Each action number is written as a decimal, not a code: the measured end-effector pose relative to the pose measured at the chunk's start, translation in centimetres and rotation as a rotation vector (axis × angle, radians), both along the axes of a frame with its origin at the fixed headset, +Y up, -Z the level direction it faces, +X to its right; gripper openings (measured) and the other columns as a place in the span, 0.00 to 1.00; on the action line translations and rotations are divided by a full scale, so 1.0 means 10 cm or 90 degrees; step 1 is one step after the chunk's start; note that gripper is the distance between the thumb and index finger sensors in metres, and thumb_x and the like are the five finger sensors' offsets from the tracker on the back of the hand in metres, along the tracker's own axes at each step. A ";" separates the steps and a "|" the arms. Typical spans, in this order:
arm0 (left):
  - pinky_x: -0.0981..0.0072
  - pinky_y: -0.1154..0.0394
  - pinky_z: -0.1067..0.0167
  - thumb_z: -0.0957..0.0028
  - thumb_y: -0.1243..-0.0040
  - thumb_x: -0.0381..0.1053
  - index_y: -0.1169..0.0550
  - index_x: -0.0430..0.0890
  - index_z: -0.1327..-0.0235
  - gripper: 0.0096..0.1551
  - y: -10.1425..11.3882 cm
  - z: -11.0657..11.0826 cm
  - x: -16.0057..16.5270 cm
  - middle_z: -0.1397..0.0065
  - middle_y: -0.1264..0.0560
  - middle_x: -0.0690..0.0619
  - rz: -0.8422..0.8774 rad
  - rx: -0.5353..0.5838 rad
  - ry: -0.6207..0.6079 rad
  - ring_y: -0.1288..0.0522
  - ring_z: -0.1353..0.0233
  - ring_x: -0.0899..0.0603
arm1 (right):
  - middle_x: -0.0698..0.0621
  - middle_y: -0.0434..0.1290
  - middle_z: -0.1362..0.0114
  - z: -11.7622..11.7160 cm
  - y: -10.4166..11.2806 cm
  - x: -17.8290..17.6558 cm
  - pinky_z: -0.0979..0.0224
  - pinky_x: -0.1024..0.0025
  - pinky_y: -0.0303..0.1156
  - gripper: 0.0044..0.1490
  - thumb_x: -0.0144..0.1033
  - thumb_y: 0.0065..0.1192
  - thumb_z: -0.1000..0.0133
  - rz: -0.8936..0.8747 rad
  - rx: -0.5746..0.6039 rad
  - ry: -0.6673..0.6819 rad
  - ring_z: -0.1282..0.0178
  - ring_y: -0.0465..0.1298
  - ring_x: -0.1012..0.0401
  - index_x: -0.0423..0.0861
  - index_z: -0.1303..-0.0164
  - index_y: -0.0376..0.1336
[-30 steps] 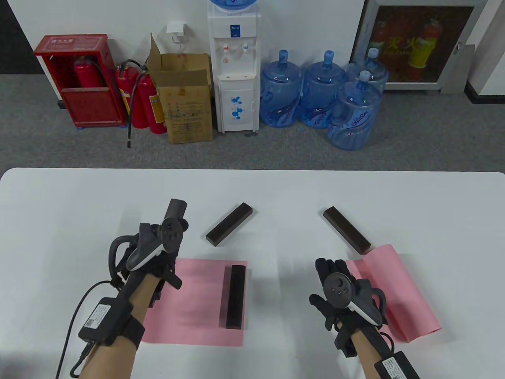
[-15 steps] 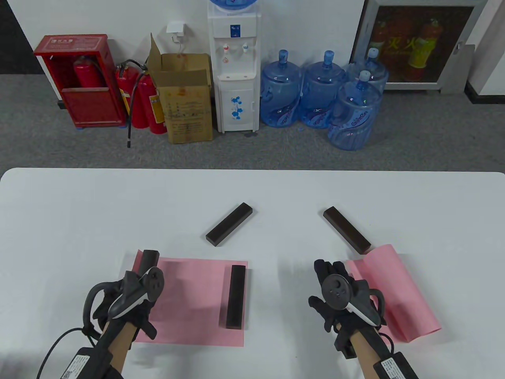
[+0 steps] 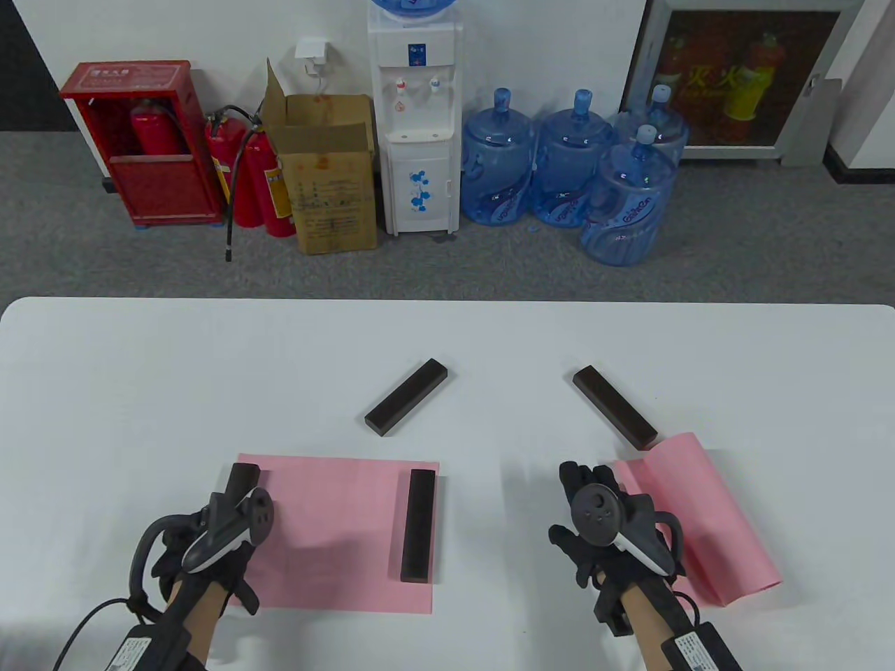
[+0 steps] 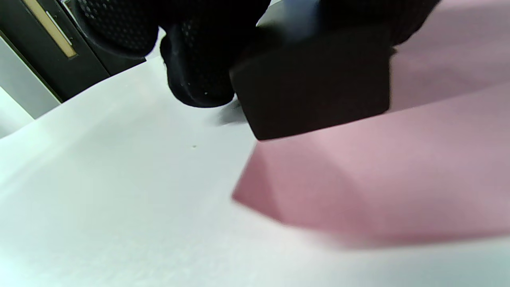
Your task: Unroll papers and secure with paperweights
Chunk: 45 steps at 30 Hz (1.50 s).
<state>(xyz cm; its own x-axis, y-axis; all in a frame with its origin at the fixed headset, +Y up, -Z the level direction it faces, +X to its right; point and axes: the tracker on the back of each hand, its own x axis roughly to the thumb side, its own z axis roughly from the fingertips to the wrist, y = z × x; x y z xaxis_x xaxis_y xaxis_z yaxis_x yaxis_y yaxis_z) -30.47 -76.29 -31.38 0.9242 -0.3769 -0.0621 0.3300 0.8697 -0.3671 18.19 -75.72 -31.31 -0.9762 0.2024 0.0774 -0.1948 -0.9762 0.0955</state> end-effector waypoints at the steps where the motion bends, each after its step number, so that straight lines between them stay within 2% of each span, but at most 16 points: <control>1: 0.38 0.31 0.33 0.49 0.50 0.65 0.43 0.77 0.25 0.36 0.03 0.01 0.02 0.22 0.30 0.40 -0.013 -0.007 0.000 0.20 0.36 0.39 | 0.51 0.47 0.17 0.00 0.00 0.00 0.19 0.45 0.54 0.59 0.58 0.61 0.55 -0.002 0.002 0.000 0.15 0.47 0.49 0.54 0.21 0.36; 3: 0.37 0.33 0.31 0.49 0.51 0.67 0.50 0.77 0.25 0.39 0.14 0.01 0.07 0.16 0.37 0.41 -0.021 -0.005 -0.007 0.24 0.30 0.37 | 0.50 0.46 0.17 0.00 0.00 0.01 0.19 0.45 0.54 0.59 0.58 0.61 0.55 -0.006 0.004 -0.001 0.15 0.47 0.48 0.54 0.21 0.36; 8: 0.35 0.36 0.28 0.48 0.51 0.66 0.50 0.76 0.23 0.40 0.59 0.04 0.27 0.12 0.43 0.43 0.022 0.077 -0.043 0.31 0.21 0.33 | 0.50 0.47 0.17 0.00 -0.01 0.00 0.19 0.45 0.53 0.59 0.58 0.61 0.55 -0.002 -0.001 0.000 0.15 0.47 0.48 0.53 0.21 0.36; 10: 0.34 0.37 0.28 0.48 0.51 0.67 0.50 0.75 0.23 0.40 0.74 0.06 0.41 0.12 0.43 0.43 0.106 0.106 -0.053 0.32 0.21 0.33 | 0.50 0.47 0.17 0.00 -0.01 0.00 0.19 0.45 0.53 0.59 0.59 0.61 0.55 0.002 -0.004 0.001 0.15 0.46 0.48 0.53 0.21 0.37; 12: 0.34 0.37 0.28 0.47 0.51 0.67 0.50 0.74 0.22 0.40 0.77 0.08 0.56 0.12 0.43 0.44 0.198 0.120 -0.062 0.32 0.20 0.33 | 0.50 0.47 0.17 -0.01 -0.01 -0.01 0.19 0.45 0.53 0.59 0.59 0.61 0.55 0.006 -0.005 0.003 0.15 0.46 0.48 0.53 0.21 0.37; 14: 0.34 0.38 0.27 0.47 0.52 0.67 0.50 0.74 0.21 0.40 0.72 0.09 0.69 0.11 0.44 0.44 0.265 0.126 -0.072 0.33 0.20 0.33 | 0.50 0.47 0.17 0.00 -0.02 -0.02 0.19 0.45 0.53 0.59 0.59 0.61 0.55 0.008 -0.008 0.004 0.15 0.47 0.48 0.53 0.20 0.37; 16: 0.34 0.38 0.27 0.47 0.52 0.68 0.50 0.74 0.21 0.40 0.58 0.08 0.83 0.11 0.44 0.44 0.316 0.117 -0.081 0.34 0.19 0.32 | 0.50 0.47 0.17 0.00 -0.03 -0.04 0.19 0.45 0.53 0.58 0.59 0.61 0.55 0.013 -0.011 0.009 0.15 0.47 0.48 0.53 0.20 0.37; 21: 0.33 0.40 0.26 0.47 0.52 0.68 0.51 0.74 0.22 0.41 0.20 0.02 0.97 0.11 0.46 0.44 0.344 0.104 -0.100 0.37 0.17 0.32 | 0.50 0.47 0.17 0.01 -0.07 -0.10 0.19 0.45 0.53 0.58 0.59 0.61 0.55 0.035 -0.017 0.020 0.15 0.47 0.48 0.53 0.20 0.38; 24: 0.33 0.40 0.26 0.47 0.53 0.68 0.51 0.73 0.21 0.41 0.13 0.01 0.91 0.11 0.46 0.44 0.312 0.091 -0.101 0.38 0.17 0.31 | 0.50 0.48 0.17 0.01 -0.10 -0.15 0.20 0.45 0.53 0.58 0.59 0.61 0.55 0.051 -0.021 0.023 0.15 0.47 0.48 0.53 0.20 0.38; 28: 0.33 0.40 0.26 0.47 0.52 0.68 0.51 0.73 0.21 0.41 0.09 0.02 0.85 0.11 0.46 0.43 0.322 0.093 -0.102 0.38 0.17 0.31 | 0.49 0.50 0.17 0.02 -0.11 -0.24 0.20 0.45 0.55 0.57 0.59 0.61 0.55 0.057 -0.016 0.032 0.15 0.49 0.48 0.53 0.20 0.40; 32: 0.33 0.40 0.26 0.47 0.52 0.68 0.51 0.73 0.21 0.41 0.10 0.04 0.81 0.11 0.47 0.43 0.321 0.089 -0.110 0.38 0.17 0.31 | 0.49 0.51 0.17 -0.01 0.11 -0.24 0.21 0.45 0.56 0.56 0.58 0.62 0.55 0.022 0.001 0.000 0.15 0.51 0.47 0.53 0.20 0.42; 35: 0.33 0.40 0.26 0.47 0.52 0.68 0.50 0.72 0.21 0.40 0.11 0.05 0.78 0.11 0.46 0.43 0.334 0.092 -0.110 0.38 0.17 0.31 | 0.50 0.53 0.17 -0.07 0.38 -0.07 0.20 0.45 0.57 0.56 0.58 0.62 0.55 -0.004 0.022 -0.065 0.15 0.52 0.48 0.53 0.20 0.44; 37: 0.33 0.40 0.26 0.47 0.52 0.68 0.50 0.72 0.21 0.40 0.12 0.06 0.76 0.11 0.46 0.43 0.345 0.091 -0.109 0.37 0.17 0.31 | 0.49 0.54 0.18 -0.11 0.63 0.17 0.20 0.44 0.56 0.53 0.55 0.62 0.54 -0.042 0.034 -0.131 0.15 0.52 0.47 0.53 0.20 0.46; 40: 0.33 0.40 0.26 0.47 0.52 0.68 0.49 0.72 0.21 0.40 0.12 0.06 0.76 0.11 0.46 0.43 0.348 0.090 -0.109 0.37 0.17 0.31 | 0.49 0.55 0.18 -0.13 0.85 0.47 0.20 0.44 0.56 0.49 0.50 0.61 0.52 -0.013 0.061 -0.191 0.15 0.54 0.47 0.53 0.20 0.47; 42: 0.33 0.40 0.26 0.47 0.52 0.68 0.49 0.72 0.21 0.40 0.12 0.06 0.76 0.11 0.46 0.43 0.349 0.089 -0.110 0.37 0.17 0.31 | 0.49 0.56 0.18 -0.15 0.93 0.69 0.20 0.44 0.57 0.48 0.47 0.61 0.51 0.033 0.060 -0.222 0.16 0.55 0.47 0.53 0.21 0.48; 45: 0.33 0.40 0.26 0.47 0.52 0.68 0.49 0.72 0.21 0.40 0.11 0.06 0.75 0.11 0.46 0.43 0.350 0.083 -0.108 0.37 0.18 0.31 | 0.49 0.55 0.18 -0.15 0.91 1.08 0.20 0.45 0.57 0.48 0.47 0.61 0.51 0.086 0.006 -0.284 0.15 0.54 0.48 0.53 0.20 0.47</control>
